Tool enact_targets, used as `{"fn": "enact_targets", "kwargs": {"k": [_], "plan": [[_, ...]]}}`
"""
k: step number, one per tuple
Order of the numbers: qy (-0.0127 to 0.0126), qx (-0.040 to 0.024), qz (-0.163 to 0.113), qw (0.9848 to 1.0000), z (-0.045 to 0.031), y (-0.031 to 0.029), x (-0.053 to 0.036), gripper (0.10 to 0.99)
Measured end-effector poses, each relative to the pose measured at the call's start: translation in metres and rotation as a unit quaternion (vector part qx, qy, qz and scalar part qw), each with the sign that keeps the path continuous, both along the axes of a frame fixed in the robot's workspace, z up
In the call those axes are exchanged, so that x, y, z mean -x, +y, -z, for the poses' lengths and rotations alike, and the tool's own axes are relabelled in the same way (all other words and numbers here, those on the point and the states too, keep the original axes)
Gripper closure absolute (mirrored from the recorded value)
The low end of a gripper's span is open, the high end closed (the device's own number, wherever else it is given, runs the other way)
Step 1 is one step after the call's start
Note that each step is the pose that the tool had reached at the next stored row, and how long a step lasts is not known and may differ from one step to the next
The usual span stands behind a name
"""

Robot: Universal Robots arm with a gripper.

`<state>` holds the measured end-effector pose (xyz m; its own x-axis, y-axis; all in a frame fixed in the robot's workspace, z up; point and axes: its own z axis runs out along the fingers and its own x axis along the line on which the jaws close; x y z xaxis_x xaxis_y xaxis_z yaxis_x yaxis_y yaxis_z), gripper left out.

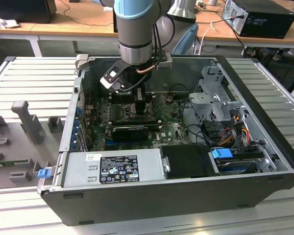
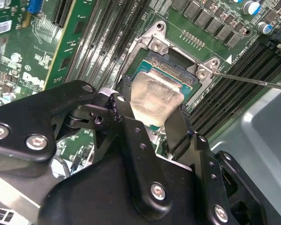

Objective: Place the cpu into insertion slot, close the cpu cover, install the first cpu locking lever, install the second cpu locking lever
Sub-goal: 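Place the cpu into insertion slot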

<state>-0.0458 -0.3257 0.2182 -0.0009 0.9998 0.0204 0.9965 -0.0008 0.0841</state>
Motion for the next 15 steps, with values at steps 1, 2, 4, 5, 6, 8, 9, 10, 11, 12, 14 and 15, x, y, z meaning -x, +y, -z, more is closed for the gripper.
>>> {"fn": "enact_targets", "kwargs": {"k": [1, 2, 4, 5, 6, 8, 9, 10, 11, 12, 14, 15], "plan": [[0.0, 0.0, 0.001, 1.0, 0.0011, 0.0005, 0.0002, 0.557], [0.0, 0.0, 0.001, 1.0, 0.0019, 0.0009, 0.0004, 0.557], [0.0, 0.0, 0.002, 1.0, 0.0039, 0.0016, 0.0007, 0.557], [0.0, 0.0, 0.002, 1.0, 0.0053, 0.0019, 0.0008, 0.557], [0.0, 0.0, 0.002, 1.0, 0.0063, 0.002, 0.0008, 0.557], [0.0, 0.0, 0.002, 1.0, 0.0081, 0.0024, 0.0009, 0.557], [0.0, 0.0, 0.003, 1.0, 0.0089, 0.0028, 0.0009, 0.557], [0.0, 0.0, 0.002, 1.0, 0.0101, 0.0032, 0.0009, 0.557], [0.0, 0.0, 0.003, 1.0, 0.0114, 0.0037, 0.0009, 0.557], [0.0, 0.0, 0.002, 1.0, 0.0122, 0.004, 0.0009, 0.557], [0.0, 0.0001, 0.003, 1.0, 0.0139, 0.0051, 0.0009, 0.557], [0.0, 0.0001, 0.002, 1.0, 0.0145, 0.0056, 0.0009, 0.557]]}}
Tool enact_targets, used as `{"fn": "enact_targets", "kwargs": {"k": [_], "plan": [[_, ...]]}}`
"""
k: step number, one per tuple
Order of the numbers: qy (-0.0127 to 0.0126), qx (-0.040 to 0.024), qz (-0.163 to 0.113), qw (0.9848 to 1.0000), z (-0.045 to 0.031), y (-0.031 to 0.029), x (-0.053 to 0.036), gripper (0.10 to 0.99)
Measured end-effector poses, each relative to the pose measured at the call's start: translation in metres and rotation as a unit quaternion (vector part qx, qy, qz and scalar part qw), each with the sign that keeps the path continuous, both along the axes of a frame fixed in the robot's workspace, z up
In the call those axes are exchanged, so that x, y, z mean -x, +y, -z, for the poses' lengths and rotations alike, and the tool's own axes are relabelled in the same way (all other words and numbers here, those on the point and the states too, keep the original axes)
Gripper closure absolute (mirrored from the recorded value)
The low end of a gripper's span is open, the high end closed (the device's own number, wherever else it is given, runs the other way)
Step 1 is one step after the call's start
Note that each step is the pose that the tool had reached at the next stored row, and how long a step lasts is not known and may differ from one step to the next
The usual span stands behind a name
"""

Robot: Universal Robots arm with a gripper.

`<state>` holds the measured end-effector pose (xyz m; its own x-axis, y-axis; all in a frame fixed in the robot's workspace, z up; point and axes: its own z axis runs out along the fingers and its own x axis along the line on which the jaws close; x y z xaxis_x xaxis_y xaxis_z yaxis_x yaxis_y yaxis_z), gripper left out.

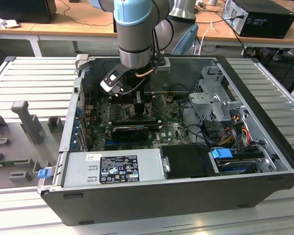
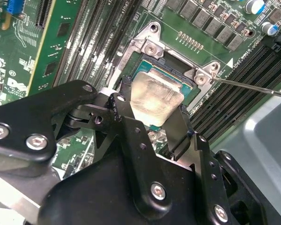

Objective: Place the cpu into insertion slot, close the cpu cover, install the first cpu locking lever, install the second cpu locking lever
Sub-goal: 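Place the cpu into insertion slot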

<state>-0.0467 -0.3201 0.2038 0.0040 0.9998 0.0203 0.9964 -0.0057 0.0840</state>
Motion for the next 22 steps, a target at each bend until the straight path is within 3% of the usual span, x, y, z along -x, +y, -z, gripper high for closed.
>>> {"fn": "enact_targets", "kwargs": {"k": [11, 13, 15, 21, 22], "plan": [[0.0, 0.0, 0.0, 1.0, 0.0034, 0.0024, 0.0, 0.557], [-0.0001, 0.0001, 0.0, 1.0, 0.0034, 0.0024, 0.0, 0.482], [-0.0001, 0.0001, 0.0, 1.0, 0.0034, 0.0024, 0.0, 0.482], [0.0002, -0.0004, 0.0, 1.0, -0.0037, 0.0024, 0.0, 0.498], [0.0002, -0.0004, 0.0, 1.0, -0.0058, 0.0024, 0.0, 0.561]]}}
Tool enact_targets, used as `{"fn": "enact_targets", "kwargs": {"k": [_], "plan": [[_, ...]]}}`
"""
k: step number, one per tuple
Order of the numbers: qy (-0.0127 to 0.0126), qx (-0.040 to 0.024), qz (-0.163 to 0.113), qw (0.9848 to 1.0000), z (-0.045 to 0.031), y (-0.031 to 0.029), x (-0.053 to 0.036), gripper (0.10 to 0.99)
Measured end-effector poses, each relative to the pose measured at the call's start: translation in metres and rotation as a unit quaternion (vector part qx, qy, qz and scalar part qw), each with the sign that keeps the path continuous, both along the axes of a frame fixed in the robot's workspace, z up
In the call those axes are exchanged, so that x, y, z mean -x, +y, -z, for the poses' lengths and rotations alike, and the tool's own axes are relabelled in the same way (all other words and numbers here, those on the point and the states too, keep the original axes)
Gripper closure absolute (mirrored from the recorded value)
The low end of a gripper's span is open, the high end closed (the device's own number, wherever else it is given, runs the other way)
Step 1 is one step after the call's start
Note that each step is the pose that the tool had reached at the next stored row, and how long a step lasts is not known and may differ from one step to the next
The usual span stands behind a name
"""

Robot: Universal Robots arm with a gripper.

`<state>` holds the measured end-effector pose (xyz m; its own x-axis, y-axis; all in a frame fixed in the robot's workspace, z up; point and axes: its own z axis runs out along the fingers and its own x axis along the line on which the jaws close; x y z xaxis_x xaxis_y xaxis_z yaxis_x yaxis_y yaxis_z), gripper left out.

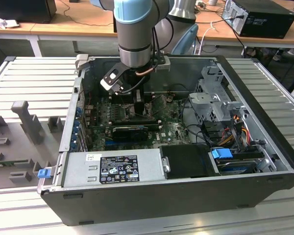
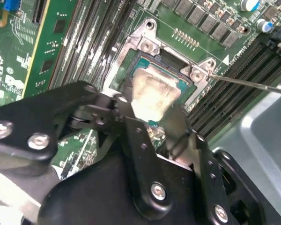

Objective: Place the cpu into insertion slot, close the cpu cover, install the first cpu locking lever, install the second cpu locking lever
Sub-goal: 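Place the cpu into insertion slot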

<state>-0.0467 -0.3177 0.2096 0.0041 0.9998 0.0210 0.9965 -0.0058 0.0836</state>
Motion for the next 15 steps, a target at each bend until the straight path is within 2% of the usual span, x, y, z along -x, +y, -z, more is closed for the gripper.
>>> {"fn": "enact_targets", "kwargs": {"k": [1, 4, 5, 7, 12, 15], "plan": [[0.0002, 0.0, 0.0, 1.0, -0.0014, 0.0, 0.0, 0.686], [0.0013, 0.0, 0.0, 1.0, -0.0043, 0.0, -0.0001, 0.867], [0.0018, 0.0, 0.0, 1.0, -0.0053, 0.0, -0.0001, 0.867], [0.0027, 0.0, 0.0, 1.0, -0.0078, 0.0, -0.0002, 0.98], [0.0051, 0.0, 0.0, 1.0, -0.0124, 0.0, -0.0002, 0.98], [0.0052, 0.0, 0.0, 1.0, -0.0137, 0.0, -0.0002, 0.98]]}}
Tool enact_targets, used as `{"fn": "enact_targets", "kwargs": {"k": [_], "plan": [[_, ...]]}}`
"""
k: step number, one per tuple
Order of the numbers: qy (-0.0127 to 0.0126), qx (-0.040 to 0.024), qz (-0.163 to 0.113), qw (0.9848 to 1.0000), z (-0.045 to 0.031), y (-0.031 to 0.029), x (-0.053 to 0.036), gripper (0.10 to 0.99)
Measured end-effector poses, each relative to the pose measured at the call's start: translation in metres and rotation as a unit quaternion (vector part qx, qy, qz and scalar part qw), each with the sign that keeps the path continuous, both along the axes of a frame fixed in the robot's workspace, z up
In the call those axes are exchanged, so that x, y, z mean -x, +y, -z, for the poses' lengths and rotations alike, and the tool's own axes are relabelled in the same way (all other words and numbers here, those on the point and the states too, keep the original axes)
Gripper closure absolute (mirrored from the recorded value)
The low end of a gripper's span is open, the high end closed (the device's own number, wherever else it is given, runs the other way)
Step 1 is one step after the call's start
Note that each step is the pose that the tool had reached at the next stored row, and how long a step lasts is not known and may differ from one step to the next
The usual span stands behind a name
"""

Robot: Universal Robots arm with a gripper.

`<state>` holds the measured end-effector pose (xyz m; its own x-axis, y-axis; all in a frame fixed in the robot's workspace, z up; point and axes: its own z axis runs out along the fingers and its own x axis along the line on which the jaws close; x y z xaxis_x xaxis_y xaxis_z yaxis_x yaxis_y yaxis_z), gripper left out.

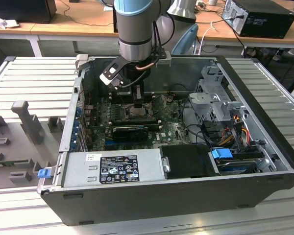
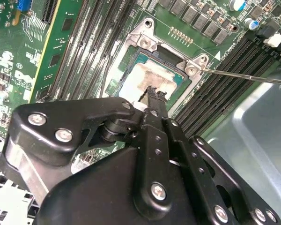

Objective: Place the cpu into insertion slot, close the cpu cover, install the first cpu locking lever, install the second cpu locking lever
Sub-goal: 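Close the cpu cover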

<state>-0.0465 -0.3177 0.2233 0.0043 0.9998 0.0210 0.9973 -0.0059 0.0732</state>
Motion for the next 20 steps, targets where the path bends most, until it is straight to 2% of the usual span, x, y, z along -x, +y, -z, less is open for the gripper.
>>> {"fn": "enact_targets", "kwargs": {"k": [1, 2, 3, 17, 20], "plan": [[0.0017, 0.0001, 0.0, 1.0, -0.0005, 0.0, -0.0026, 0.98], [0.0037, 0.0, 0.0, 1.0, -0.0005, -0.0001, -0.0097, 0.98], [0.0073, -0.0003, 0.0, 1.0, -0.0005, -0.0002, -0.0158, 0.98], [0.0074, -0.0004, 0.0, 1.0, -0.0062, -0.0002, -0.0159, 0.98], [0.0073, -0.0005, 0.0, 1.0, -0.012, -0.0001, -0.0159, 0.98]]}}
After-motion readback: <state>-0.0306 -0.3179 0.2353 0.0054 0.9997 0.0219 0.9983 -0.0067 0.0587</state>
